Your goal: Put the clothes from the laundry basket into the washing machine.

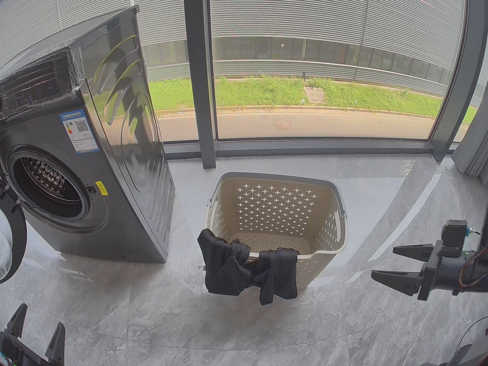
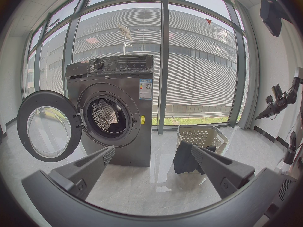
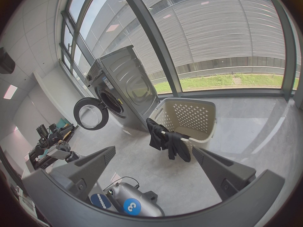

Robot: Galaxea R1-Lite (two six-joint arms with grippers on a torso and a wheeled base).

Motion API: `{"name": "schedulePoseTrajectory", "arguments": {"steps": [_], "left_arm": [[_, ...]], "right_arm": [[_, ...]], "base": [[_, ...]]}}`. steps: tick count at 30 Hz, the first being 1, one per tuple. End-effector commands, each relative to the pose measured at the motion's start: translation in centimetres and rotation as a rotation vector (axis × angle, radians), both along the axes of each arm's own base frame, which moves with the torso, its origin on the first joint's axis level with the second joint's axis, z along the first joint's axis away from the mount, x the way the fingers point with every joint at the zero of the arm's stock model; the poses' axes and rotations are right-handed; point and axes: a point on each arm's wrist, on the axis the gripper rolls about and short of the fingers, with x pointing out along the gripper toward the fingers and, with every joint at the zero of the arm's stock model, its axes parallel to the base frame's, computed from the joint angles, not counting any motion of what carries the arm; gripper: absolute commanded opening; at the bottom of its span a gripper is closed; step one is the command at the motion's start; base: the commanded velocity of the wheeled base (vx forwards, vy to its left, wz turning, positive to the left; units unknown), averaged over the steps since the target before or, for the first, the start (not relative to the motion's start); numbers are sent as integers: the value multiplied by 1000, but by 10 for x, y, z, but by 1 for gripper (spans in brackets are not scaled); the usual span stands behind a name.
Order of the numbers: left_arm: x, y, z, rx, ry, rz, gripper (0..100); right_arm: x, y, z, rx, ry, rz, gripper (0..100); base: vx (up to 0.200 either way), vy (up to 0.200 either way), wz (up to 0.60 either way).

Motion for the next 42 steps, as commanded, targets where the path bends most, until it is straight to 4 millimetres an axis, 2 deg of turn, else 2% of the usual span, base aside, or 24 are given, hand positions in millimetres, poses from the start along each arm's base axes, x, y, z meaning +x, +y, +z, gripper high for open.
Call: {"name": "schedulePoseTrajectory", "arguments": {"steps": [1, 6, 7, 10, 13, 17, 18, 21, 24, 30, 38, 42], "left_arm": [[0, 0, -5, 1, 0, 0, 100], [0, 0, -5, 1, 0, 0, 100], [0, 0, -5, 1, 0, 0, 100], [0, 0, -4, 1, -2, 0, 100], [0, 0, -5, 1, 0, 0, 100], [0, 0, -5, 1, 0, 0, 100], [0, 0, -5, 1, 0, 0, 100], [0, 0, -5, 1, 0, 0, 100], [0, 0, -5, 1, 0, 0, 100], [0, 0, -5, -1, 0, 0, 100], [0, 0, -5, 1, 0, 0, 100], [0, 0, -5, -1, 0, 0, 100]], "right_arm": [[25, 31, -28, -11, 90, 68, 100], [41, 40, -46, -33, 131, 36, 100], [48, 44, -53, -49, 131, 11, 100], [52, 53, -55, -33, 104, 17, 100], [59, 63, -67, -33, 106, 31, 100], [65, 68, -76, -42, 104, 19, 100], [71, 72, -86, -51, 102, 4, 100], [76, 76, -95, -53, 97, 1, 100], [87, 87, -104, -26, 43, 3, 100], [114, 104, -123, -47, -11, -103, 100], [127, 124, -138, -87, -20, -152, 100], [131, 127, -142, -111, 1, -163, 100]], "base": [[200, 0, 0], [200, 0, 0], [0, 0, 0], [0, 0, 0], [0, 0, 0], [0, 0, 0], [0, 0, 0], [0, 0, 0], [0, 0, 0], [0, 0, 0], [0, 0, 0], [0, 0, 0]]}}
